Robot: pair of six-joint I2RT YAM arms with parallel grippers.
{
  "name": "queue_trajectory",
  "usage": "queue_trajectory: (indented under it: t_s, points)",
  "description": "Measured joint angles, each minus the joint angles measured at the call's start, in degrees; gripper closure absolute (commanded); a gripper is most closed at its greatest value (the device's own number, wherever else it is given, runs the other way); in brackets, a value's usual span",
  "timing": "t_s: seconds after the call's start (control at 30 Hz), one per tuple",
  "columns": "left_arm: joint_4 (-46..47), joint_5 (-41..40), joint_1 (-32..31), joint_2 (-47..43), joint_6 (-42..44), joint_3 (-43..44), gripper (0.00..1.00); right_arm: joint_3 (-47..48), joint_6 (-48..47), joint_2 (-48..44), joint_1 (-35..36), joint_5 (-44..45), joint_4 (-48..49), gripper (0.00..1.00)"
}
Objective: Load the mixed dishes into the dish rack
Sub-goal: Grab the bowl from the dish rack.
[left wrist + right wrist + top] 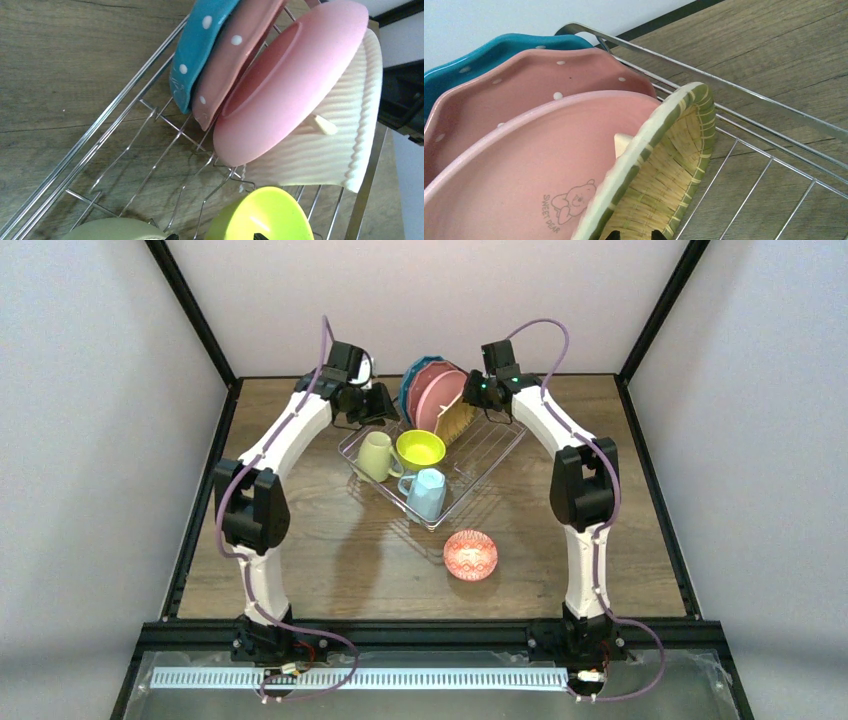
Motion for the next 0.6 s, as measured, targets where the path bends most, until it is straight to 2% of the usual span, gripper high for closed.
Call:
queue_trajectory:
  t_s: [0.27, 0.6]
  points:
    - [-3.82, -1.20, -2.38, 1.60, 5.33, 3.52, 0.13, 0.00, -0.11, 0.00, 0.00, -0.15, 0.00, 0.66]
    - [-6.97, -8.33, -6.49, 3.02, 8.87, 3.72, 0.14, 0.00, -0.87, 0.00, 0.00, -0.17, -0.02, 0.66]
